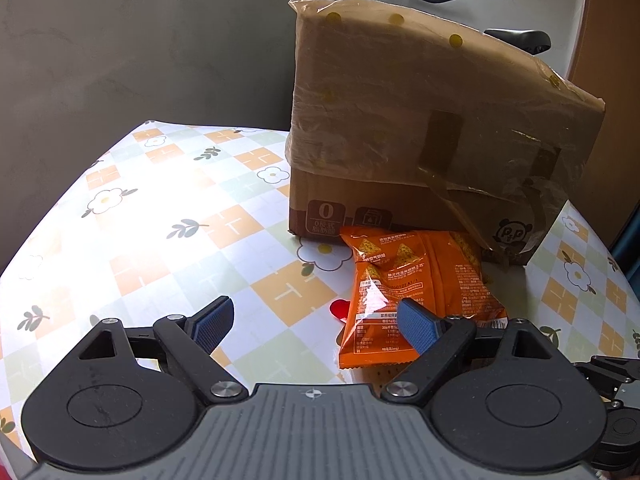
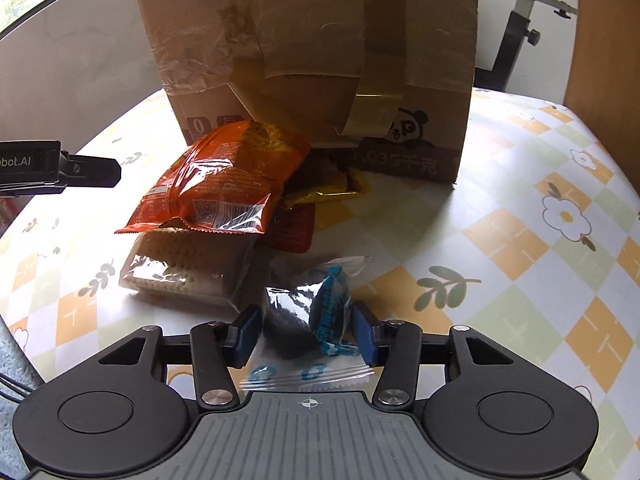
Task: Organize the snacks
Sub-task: 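Close the left tool on the orange chip bag while the right tool grasps the blue-wrapped bun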
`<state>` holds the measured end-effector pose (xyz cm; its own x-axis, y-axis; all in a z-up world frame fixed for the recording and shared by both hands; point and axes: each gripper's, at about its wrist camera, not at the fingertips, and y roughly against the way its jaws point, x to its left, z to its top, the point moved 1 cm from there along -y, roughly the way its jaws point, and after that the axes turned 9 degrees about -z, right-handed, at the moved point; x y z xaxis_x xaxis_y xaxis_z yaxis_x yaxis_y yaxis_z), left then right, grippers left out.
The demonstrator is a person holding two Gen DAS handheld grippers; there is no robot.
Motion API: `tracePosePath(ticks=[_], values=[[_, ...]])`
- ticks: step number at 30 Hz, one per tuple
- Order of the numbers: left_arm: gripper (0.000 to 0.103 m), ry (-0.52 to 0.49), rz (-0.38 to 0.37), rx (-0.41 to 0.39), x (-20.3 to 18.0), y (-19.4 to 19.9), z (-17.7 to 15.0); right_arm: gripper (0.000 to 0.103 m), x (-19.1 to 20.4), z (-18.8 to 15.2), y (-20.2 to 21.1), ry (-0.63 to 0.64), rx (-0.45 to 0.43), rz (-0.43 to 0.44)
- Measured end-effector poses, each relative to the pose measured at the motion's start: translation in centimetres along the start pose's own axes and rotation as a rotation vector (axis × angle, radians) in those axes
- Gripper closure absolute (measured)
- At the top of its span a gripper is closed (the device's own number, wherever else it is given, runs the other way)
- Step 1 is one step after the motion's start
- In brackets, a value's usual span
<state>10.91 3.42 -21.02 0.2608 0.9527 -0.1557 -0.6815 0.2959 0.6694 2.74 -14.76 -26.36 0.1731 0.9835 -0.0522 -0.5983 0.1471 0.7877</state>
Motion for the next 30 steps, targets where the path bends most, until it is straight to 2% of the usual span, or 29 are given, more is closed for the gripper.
tracePosePath(ticks=[19, 25, 30], values=[[0.013, 0.006, 0.0, -0.015, -0.2, 0.1, 0.1, 0.06, -0.4, 0.1, 0.2, -0.01, -0.01, -0.006], [0.012, 0.004, -0.061, -0.048, -0.9, -0.4, 0.4, 0.061, -3.0, 0.5, -0.2, -0.061, -0.041, -0.053], [0.012, -0.055, -0.126, -0.05, -3.2, -2.1, 1.1, 0.061, -5.5, 1.3, -1.0, -0.09, -0.063, -0.091]])
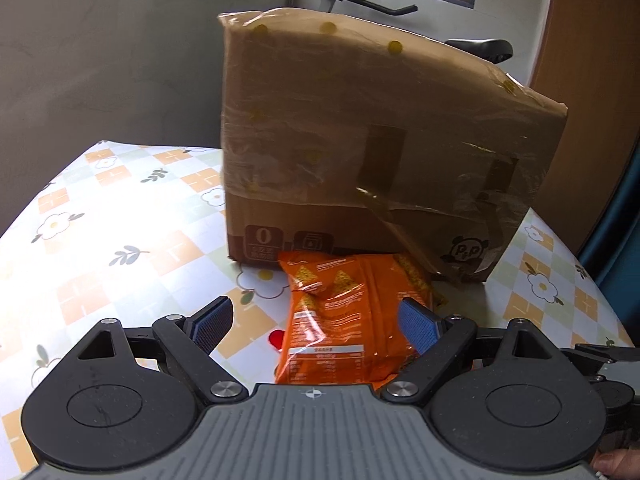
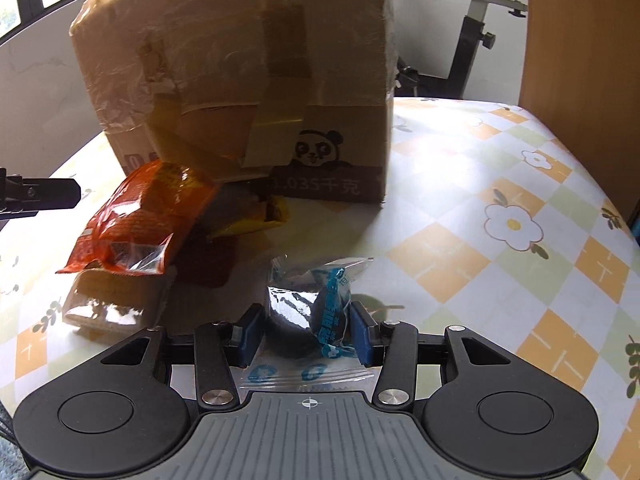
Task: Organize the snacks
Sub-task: 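Close the left tool on the orange chip bag while the right tool grasps the blue-wrapped bun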
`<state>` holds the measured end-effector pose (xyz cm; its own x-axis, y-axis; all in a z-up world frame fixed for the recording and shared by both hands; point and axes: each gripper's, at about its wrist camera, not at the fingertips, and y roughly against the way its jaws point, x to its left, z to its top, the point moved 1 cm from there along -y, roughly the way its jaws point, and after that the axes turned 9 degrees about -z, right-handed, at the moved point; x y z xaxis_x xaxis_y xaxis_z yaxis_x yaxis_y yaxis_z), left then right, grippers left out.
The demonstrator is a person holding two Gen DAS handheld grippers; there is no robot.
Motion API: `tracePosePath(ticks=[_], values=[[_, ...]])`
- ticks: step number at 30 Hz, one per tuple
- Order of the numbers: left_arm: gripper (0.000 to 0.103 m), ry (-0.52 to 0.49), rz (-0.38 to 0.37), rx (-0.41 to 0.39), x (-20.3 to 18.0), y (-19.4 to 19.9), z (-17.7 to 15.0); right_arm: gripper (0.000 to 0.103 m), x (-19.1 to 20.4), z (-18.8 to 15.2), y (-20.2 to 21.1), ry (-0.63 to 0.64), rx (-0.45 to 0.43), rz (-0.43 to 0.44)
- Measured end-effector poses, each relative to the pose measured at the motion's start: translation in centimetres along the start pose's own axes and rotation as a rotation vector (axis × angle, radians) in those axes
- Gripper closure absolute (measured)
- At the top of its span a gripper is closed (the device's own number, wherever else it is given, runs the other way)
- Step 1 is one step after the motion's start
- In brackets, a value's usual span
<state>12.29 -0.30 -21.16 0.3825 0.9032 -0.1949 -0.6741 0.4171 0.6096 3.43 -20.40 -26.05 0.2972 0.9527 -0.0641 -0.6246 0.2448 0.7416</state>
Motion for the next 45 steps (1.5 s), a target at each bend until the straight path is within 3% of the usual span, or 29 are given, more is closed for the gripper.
tracePosePath(ticks=[7, 13, 20, 21, 22, 25, 32, 35, 45], values=[[0.011, -0.069, -0.019, 0.048, -1.9, -4.3, 0.7, 0.061, -1.8, 0.7, -1.3, -0.011, -0.041, -0.017], [0.005, -0.015, -0.045, 0.054, -0.8, -6.4, 0.8, 0.06, -1.9, 0.5, -1.8, 0.004, -0.088, -0.017], [0.005, 0.037, -0.078, 0.055, 0.3, -7.4, 0.3, 0.06, -2.0, 0.1, -1.8, 0.014, -0.127, -0.012], [0.011, 0.044, -0.089, 0.052, 0.5, -7.2, 0.4, 0.06, -2.0, 0.1, -1.8, 0.015, -0.13, -0.013], [0.023, 0.054, -0.1, 0.041, 0.7, -6.9, 0.3, 0.06, -1.9, 0.0, -1.8, 0.016, -0.132, -0.015], [0.037, 0.035, -0.082, 0.01, 0.6, -5.9, 0.2, 0.06, -1.9, -0.1, -1.8, 0.015, -0.139, -0.014], [0.041, 0.024, -0.061, -0.046, 0.8, -3.5, -0.6, 0.06, -1.8, -0.3, -1.7, 0.023, -0.144, -0.018], [0.041, 0.073, -0.053, -0.075, 1.5, -1.8, -1.0, 0.06, -1.7, -0.3, -1.7, 0.029, -0.145, -0.021], [0.04, 0.094, 0.072, -0.164, 3.2, 2.3, -2.5, 0.059, -1.5, -0.3, -1.7, 0.044, -0.147, -0.03]])
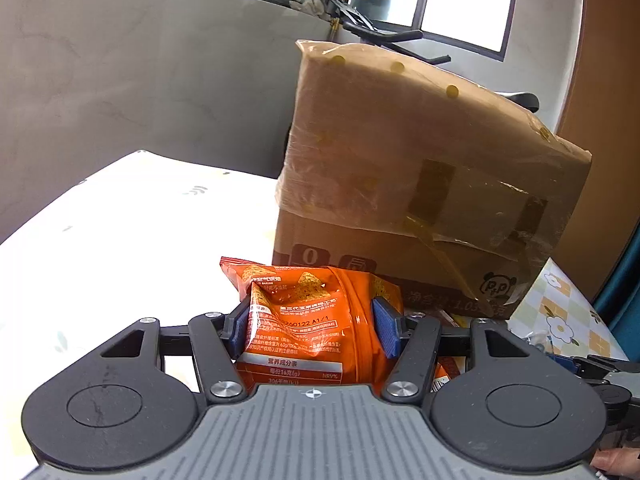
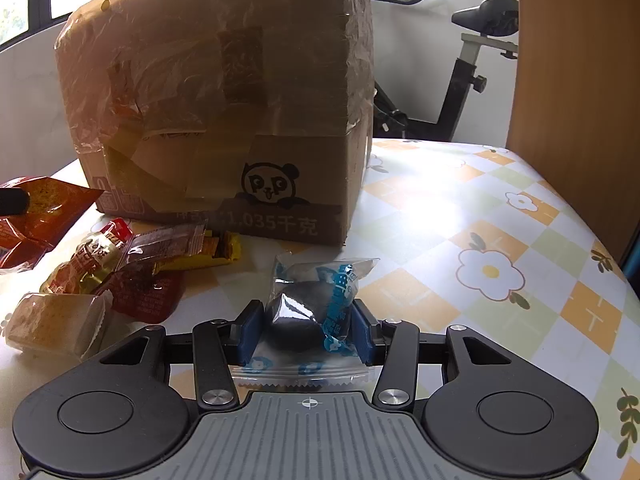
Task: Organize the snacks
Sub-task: 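Close the left tool on the orange chip bag while the right tool grasps the blue-wrapped bun, then lift both held snacks and carry them over the box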
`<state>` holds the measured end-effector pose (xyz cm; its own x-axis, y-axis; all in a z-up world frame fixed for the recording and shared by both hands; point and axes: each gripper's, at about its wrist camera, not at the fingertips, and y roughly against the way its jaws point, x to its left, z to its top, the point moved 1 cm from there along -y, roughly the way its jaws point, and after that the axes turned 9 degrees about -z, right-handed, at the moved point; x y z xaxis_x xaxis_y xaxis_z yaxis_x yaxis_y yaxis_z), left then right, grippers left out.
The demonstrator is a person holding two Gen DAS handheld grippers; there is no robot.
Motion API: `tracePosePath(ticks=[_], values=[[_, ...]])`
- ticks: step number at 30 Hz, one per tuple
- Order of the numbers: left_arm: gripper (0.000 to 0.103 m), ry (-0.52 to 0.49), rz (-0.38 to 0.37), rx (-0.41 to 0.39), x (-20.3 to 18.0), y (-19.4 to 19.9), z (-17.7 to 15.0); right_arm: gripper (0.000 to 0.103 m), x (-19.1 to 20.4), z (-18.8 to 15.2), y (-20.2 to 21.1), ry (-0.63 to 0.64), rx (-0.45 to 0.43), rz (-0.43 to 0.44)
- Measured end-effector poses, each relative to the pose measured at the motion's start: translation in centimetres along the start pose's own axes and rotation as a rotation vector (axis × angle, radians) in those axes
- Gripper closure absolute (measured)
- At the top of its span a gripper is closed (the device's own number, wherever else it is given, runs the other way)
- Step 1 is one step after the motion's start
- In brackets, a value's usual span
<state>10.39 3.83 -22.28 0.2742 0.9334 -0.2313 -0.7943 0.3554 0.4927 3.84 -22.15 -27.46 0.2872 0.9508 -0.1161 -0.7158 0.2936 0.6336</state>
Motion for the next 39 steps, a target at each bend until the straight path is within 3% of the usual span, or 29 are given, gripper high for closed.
tracePosePath(ticks=[39], values=[[0.041, 0.036, 0.031, -0.042, 1.9, 2.3, -0.6, 0.061, -0.3, -0.6, 1.3, -0.009, -0.009, 0.02]])
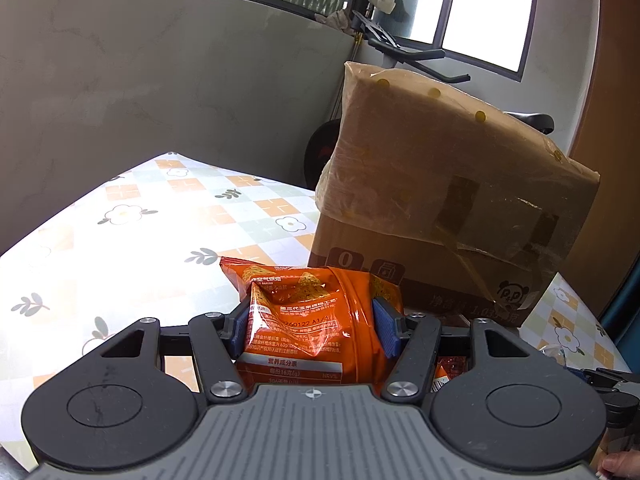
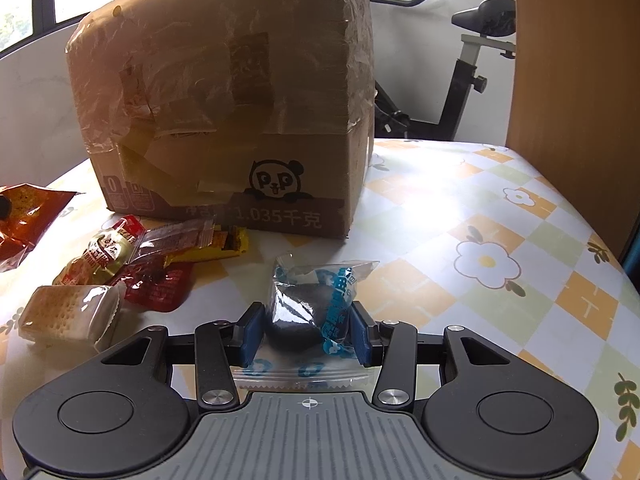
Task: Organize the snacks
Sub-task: 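Lift both held snacks and carry them over the box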
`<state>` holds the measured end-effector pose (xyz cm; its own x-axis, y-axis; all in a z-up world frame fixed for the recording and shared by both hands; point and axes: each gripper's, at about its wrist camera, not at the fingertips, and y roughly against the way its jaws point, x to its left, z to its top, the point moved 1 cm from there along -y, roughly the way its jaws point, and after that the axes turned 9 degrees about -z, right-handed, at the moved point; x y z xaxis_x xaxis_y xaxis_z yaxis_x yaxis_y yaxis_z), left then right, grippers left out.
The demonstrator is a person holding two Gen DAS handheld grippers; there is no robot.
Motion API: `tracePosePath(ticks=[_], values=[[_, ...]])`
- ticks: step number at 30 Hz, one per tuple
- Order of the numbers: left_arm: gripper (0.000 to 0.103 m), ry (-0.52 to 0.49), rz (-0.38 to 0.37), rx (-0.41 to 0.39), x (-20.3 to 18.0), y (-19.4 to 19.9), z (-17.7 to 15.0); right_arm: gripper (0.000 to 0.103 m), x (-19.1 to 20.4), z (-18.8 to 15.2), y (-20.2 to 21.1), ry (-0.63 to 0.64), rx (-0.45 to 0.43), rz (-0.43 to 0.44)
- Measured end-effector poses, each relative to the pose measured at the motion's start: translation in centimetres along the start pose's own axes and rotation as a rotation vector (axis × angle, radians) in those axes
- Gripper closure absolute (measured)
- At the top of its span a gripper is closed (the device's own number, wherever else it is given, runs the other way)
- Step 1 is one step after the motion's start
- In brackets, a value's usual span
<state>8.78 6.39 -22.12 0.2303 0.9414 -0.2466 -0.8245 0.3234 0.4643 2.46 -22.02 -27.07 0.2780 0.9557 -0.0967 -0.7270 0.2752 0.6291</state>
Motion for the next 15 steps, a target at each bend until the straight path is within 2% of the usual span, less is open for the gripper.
tracePosePath(ticks=[15], values=[[0.041, -0.004, 0.017, 0.007, -0.07, -0.96, 0.1, 0.061, -0.13, 0.12, -0.19, 0.002, 0.0, 0.012]])
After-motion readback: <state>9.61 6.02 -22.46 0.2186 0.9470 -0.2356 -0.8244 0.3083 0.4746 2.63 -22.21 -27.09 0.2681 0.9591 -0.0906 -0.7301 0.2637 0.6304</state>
